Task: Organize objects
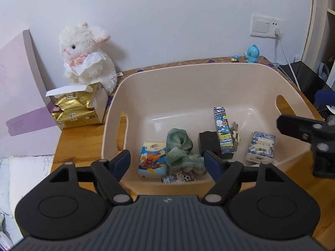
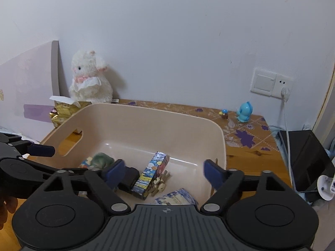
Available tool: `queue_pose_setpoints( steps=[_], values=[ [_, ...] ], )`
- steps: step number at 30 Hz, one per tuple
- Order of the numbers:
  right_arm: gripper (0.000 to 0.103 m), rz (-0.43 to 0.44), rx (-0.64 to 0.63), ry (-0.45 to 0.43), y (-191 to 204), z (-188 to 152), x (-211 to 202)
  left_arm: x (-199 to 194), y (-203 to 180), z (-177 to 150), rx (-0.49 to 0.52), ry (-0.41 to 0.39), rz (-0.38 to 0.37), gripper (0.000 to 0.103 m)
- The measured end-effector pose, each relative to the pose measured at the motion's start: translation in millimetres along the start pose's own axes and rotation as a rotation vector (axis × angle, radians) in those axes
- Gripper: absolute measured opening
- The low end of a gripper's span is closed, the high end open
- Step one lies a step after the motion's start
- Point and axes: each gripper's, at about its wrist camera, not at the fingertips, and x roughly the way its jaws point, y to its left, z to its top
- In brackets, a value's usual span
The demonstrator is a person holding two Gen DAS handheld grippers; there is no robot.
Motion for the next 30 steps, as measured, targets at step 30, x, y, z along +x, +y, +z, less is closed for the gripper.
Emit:
queue_pose_setpoints(
  steps=[30],
  values=[
    [0.103,-0.019,0.047,-0.06,6,-58,-141,-135,4,-82,-0.044,-0.128,-0.009,0.079]
  ],
)
